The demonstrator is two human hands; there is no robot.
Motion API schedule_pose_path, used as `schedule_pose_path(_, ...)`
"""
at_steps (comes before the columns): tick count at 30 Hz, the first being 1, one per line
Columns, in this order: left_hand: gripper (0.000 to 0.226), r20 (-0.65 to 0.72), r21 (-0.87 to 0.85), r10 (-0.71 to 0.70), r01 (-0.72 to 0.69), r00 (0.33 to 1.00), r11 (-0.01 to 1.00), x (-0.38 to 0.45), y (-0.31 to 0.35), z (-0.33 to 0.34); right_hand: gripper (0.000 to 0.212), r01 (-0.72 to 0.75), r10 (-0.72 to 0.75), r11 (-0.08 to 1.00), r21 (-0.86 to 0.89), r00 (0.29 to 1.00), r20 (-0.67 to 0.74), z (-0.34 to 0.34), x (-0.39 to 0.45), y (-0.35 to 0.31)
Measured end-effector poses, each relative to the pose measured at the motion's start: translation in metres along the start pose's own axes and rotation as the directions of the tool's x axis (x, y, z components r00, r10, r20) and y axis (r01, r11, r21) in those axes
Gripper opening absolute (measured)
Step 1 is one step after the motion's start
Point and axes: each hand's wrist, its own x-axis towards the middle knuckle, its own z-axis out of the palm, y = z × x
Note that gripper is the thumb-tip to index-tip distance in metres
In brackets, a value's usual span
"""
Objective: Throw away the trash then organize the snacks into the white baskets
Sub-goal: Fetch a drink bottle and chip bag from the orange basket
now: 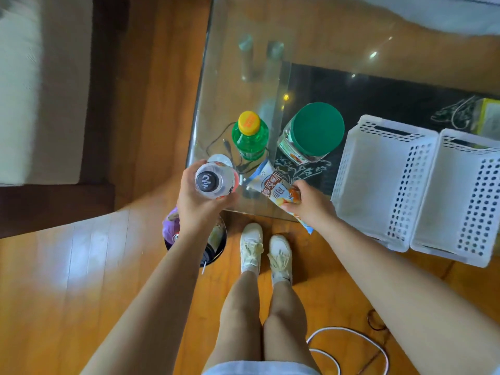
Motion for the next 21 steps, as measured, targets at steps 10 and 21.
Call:
schedule_pose_path(10,0.073,0.072,0.081,0.013,-0.019,0.997,0.997,0.009,-0.018,-0.004,0.044,0.003,-0.006,0.972,-0.235,1.000,-0.012,0.007,0.037,-0.009)
schedule_pose_path(21,0.136,0.109,-0.057,-0.167,0.174,0.980,0.983,0.005,-0.018,-0.006,0.063,0.026,-0.051,0.974,-0.225,0.993,-0.106,0.009,0.031,-0.001)
